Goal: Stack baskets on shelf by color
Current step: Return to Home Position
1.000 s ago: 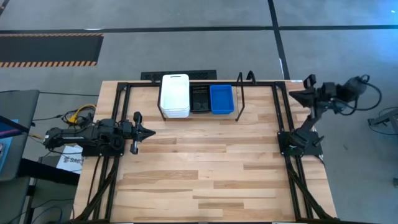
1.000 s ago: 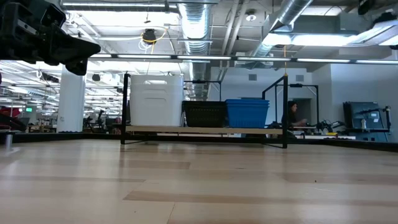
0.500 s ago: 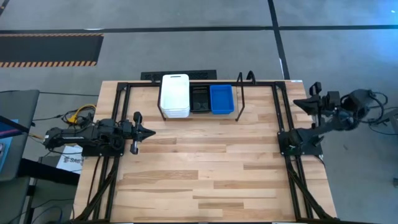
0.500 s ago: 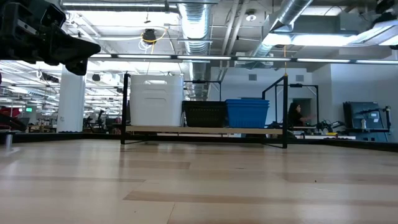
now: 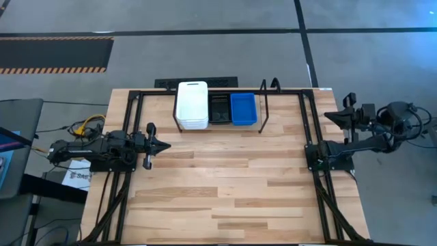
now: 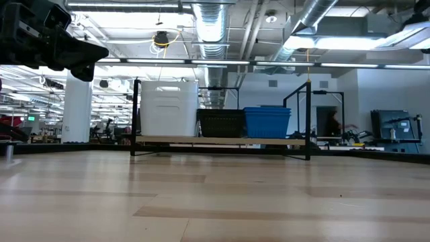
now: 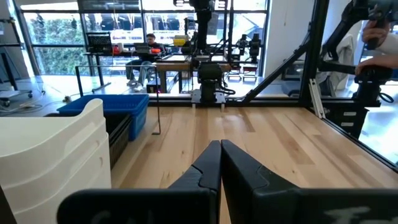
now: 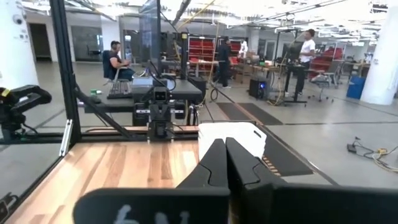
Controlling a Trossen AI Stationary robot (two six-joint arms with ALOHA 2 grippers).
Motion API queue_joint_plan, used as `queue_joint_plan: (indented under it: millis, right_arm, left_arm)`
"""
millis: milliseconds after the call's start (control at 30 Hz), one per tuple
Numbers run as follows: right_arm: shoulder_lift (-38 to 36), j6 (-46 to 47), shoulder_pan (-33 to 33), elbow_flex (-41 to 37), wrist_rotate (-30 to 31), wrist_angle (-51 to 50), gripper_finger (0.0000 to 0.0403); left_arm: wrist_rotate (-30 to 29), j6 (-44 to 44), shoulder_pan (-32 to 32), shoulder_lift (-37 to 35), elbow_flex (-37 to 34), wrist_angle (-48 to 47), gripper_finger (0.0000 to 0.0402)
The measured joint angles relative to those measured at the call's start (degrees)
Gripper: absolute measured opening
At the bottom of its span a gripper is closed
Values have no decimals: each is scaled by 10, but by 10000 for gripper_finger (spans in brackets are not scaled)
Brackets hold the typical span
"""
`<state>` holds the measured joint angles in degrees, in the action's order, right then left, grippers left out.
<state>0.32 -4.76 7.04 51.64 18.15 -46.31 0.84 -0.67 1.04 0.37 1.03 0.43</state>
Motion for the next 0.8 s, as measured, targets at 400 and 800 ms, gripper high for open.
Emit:
queue_joint_plan:
  millis: [400, 800]
  right_arm:
    - [0, -13, -24, 0, -123, -29, 1]
    - [0, 0, -47, -7, -280, -32, 1]
  left_arm:
    - [0, 0, 0, 0, 0, 0, 0]
    - [0, 0, 0, 0, 0, 0, 0]
